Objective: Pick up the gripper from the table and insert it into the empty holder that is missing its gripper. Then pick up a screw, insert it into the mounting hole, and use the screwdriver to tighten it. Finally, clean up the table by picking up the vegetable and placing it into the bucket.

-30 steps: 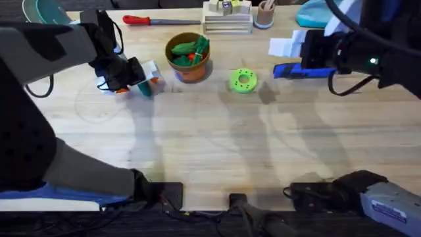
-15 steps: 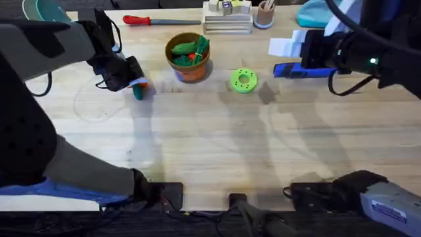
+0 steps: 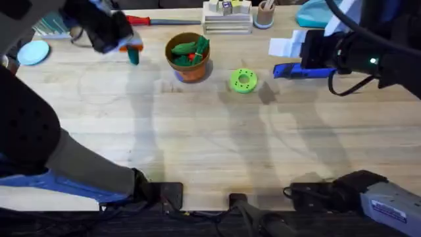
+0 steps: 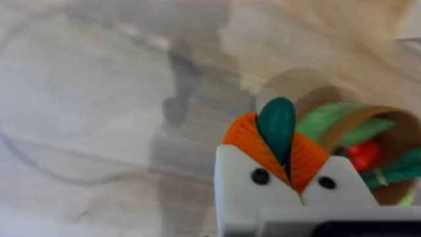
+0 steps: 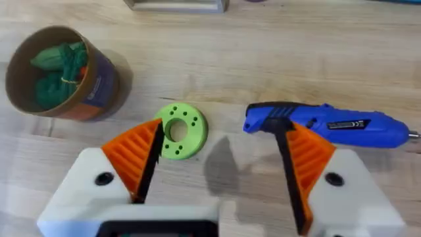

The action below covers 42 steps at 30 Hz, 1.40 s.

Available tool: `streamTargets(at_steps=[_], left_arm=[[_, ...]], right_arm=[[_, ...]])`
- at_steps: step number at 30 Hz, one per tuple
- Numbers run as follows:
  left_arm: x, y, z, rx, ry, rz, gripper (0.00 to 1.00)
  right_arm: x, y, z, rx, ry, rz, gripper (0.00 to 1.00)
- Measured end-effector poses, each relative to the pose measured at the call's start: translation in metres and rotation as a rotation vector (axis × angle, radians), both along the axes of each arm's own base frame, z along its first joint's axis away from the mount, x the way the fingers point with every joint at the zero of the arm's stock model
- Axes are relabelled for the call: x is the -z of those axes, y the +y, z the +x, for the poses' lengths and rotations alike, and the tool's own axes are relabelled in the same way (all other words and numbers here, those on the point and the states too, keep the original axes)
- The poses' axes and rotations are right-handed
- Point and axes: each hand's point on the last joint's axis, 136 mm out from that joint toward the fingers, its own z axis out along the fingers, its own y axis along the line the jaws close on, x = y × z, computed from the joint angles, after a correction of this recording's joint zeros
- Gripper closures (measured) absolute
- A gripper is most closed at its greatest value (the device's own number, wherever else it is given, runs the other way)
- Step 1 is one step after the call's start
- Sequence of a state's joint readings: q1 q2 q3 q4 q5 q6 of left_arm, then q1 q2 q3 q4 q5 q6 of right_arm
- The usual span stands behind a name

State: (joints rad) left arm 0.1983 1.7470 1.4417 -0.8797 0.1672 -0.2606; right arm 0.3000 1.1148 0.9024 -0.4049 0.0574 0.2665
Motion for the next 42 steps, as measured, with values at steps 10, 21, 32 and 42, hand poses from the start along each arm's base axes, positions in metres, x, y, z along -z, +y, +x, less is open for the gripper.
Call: streamTargets(at_steps=[10, 21, 32, 42], left_arm=[[-0.028, -0.101, 0.013, 0.34, -0.085, -0.052, 0.977], [-0.026, -0.137, 0.009, 0.477, -0.094, 0.003, 0.264], [-0.024, -0.134, 0.006, 0.495, -0.081, 0.016, 0.008], [-0.071, -0.135, -0.03, 0.583, -0.071, 0.056, 0.008]], right_arm=[[0.0, 0.0, 0.0, 0.002, 0.0, 0.002, 0.01], [0.0, 0.0, 0.0, 0.002, 0.0, 0.002, 0.009], [0.01, -0.003, -0.009, 0.001, 0.054, -0.016, 0.008], [0.002, -0.013, -0.042, -0.06, 0.106, -0.093, 0.009]])
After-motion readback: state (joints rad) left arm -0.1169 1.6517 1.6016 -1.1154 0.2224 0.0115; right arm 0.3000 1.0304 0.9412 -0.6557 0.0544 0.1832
